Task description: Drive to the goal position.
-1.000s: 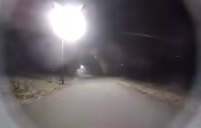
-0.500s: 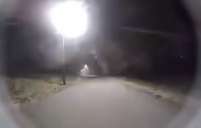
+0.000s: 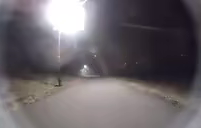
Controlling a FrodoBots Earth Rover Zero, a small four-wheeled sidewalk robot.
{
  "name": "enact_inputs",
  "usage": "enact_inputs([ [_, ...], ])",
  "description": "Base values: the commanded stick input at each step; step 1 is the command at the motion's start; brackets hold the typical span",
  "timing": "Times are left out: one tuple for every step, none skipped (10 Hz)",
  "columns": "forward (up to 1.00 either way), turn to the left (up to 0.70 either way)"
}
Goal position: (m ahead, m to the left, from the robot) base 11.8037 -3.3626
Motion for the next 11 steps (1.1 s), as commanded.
enact_inputs([
  [1.00, 0.04],
  [1.00, 0.04],
  [1.00, 0.04],
  [1.00, 0.04],
  [1.00, 0.04],
  [1.00, 0.04],
  [1.00, 0.04],
  [1.00, 0.04],
  [1.00, 0.04],
  [1.00, 0.03],
  [1.00, 0.03],
])
